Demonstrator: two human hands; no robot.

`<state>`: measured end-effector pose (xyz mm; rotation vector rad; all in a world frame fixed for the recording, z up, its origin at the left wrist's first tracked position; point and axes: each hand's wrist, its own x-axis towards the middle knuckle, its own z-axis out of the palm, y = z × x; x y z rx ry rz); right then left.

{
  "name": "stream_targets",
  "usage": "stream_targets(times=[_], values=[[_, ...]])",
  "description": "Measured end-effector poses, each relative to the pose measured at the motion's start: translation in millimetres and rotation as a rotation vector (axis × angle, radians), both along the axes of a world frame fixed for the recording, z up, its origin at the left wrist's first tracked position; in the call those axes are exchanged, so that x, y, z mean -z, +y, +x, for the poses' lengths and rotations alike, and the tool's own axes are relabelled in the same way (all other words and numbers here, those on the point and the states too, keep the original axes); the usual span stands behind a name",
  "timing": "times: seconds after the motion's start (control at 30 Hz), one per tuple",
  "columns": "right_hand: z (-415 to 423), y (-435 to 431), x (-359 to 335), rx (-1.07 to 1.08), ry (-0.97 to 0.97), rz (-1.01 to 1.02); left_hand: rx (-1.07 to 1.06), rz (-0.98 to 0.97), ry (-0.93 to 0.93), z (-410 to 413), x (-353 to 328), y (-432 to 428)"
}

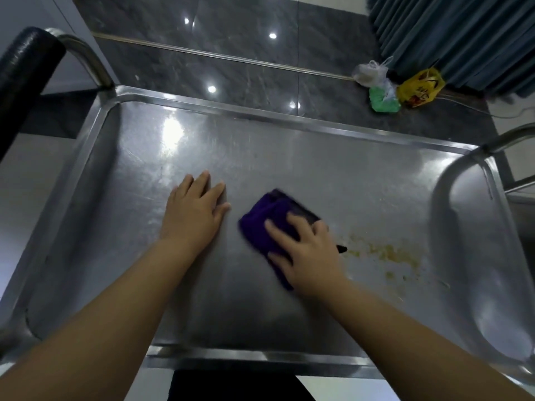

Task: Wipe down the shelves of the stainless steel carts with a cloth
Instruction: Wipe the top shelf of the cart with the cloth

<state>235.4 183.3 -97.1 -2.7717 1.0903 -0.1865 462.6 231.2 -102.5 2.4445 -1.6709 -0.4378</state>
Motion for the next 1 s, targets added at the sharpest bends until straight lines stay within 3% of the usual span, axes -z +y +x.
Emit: stream_targets(times=[0.07, 0.1, 0.23, 0.3, 0.37, 0.5, 0.57, 0.6, 0.7, 0.77, 0.83, 1.0], values=[[-18, -3, -3, -0.184, -0.036, -0.021, 0.017, -0.042, -0.008, -7, -7, 7], [-26, -12, -3, -0.148, -0.057, -0.059, 0.021, -0.061, 0.001, -11, -10, 13], [-37, -45, -3, 0.508, 0.04, 0.035, 0.051, -0.041, 0.029, -26, -15, 48], [-27, -34, 0, 0.678, 0.139, 0.06, 0.055, -0.029, 0.028, -33, -14, 68], [-13, -2, 0, 0.588, 0.139, 0.054, 0.074, -0.013, 0.018, -38, -12, 85], [-23, 57, -3, 0.025, -0.033, 0.025, 0.122, 0.064, 0.004, -38, -3, 103], [-45, 46, -6, -0.132, -0.036, -0.002, 0.129, 0.064, 0.002, -37, 0, 105], [-55, 37, -8, -0.078, -0.014, -0.01, 0.128, 0.065, 0.002, -36, 1, 104], [-69, 22, -8, 0.489, 0.118, 0.092, 0.136, 0.103, -0.026, -37, 7, 102], [-58, 36, -7, 0.714, 0.172, 0.143, 0.14, 0.111, -0.033, -38, 11, 103], [-38, 70, -7, 0.621, 0.229, 0.141, 0.142, 0.11, -0.038, -37, 14, 105], [-47, 135, -14, 0.01, 0.072, 0.128, 0.16, 0.098, -0.038, -33, 15, 107]])
